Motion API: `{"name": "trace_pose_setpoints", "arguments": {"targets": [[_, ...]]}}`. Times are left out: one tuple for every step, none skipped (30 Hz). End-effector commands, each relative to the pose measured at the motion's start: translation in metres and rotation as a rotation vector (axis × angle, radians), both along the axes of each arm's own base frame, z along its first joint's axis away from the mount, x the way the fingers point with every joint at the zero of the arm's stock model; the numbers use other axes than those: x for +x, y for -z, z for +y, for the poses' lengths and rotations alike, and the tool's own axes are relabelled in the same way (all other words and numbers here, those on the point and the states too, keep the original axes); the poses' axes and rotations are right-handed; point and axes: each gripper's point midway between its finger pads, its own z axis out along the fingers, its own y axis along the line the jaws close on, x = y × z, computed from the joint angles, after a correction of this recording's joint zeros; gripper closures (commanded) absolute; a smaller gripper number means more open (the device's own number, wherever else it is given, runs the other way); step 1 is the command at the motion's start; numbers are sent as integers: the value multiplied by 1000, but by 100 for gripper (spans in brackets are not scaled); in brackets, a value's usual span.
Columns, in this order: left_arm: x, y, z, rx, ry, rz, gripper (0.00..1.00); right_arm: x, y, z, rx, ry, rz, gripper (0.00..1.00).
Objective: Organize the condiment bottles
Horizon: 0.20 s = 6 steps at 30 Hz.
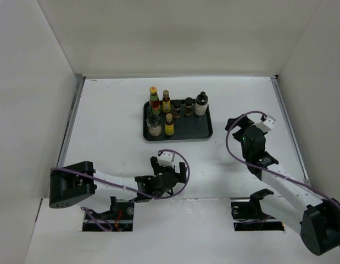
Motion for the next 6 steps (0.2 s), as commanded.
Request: {"name": "trace_pose_setpoints", "arguments": {"targets": [[1, -17, -18, -80, 11, -2, 0, 3, -6, 4, 33, -11, -32, 0], [-1, -16, -20, -76, 18, -1, 0, 4, -6, 5, 32, -16, -28, 0], [-1, -15, -21, -75, 21, 1, 0, 4, -6, 6, 32, -20, -25, 0], [-1, -15, -20, -69, 20, 1, 0, 5, -6, 8, 34, -25, -28, 0], [1, -15, -20, -65, 16, 1, 0, 5, -6, 8, 34, -26, -28, 0], [1, -15, -19, -66, 12, -1, 0, 5, -6, 8, 35, -26, -29, 0]]}}
